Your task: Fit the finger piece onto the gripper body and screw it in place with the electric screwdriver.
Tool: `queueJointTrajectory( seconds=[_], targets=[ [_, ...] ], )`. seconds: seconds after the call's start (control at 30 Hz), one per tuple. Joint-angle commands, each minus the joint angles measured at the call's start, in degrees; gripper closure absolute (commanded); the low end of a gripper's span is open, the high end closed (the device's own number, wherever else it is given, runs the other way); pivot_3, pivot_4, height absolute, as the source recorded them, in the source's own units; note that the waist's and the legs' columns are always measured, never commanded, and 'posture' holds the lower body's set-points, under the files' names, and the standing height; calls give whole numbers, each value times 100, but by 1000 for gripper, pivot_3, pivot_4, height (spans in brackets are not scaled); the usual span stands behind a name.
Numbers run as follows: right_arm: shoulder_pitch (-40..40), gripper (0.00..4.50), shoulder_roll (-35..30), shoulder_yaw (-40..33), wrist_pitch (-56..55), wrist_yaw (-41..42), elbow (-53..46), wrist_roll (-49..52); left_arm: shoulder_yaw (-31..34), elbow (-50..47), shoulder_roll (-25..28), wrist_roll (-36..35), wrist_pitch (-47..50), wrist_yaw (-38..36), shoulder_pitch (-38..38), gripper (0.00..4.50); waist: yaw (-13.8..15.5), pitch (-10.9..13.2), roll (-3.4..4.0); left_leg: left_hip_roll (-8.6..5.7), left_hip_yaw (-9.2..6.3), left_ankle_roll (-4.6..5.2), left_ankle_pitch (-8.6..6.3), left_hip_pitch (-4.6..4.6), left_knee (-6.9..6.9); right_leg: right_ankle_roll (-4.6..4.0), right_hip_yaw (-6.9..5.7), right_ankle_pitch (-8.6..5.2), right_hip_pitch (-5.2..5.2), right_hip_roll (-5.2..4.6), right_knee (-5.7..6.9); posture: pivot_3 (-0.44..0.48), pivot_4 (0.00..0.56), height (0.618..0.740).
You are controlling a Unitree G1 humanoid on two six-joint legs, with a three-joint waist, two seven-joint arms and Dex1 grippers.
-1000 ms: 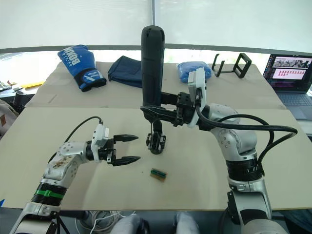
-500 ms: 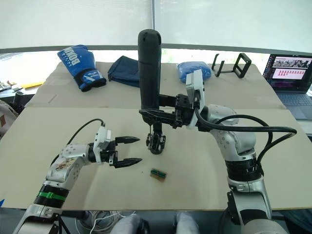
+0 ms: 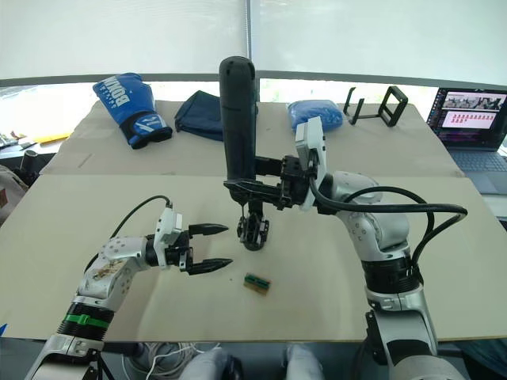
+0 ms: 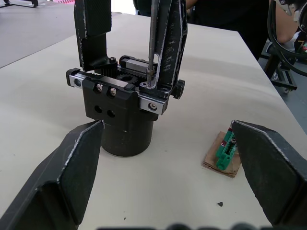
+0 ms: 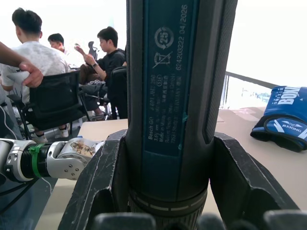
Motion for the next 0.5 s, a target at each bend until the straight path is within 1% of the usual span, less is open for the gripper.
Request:
queueJointTrajectory(
  seconds=[0.03,0.5],
  targets=[
    [-259,2560,36,-175,-227,4,-119,83,22,-67,-3,-31,-111,-4,-39,0,-3,0,0,0,0,0,0,0,0,0,0,0,0,0,0,0,150,740],
    [-319,2560,-30,-177,-178,80,-48,83,27,-42,-4,-27,-108,2,-60,0,-10,0,0,0,0,0,0,0,-1,0,0,0,-1,0,0,0,150,740]
  ],
)
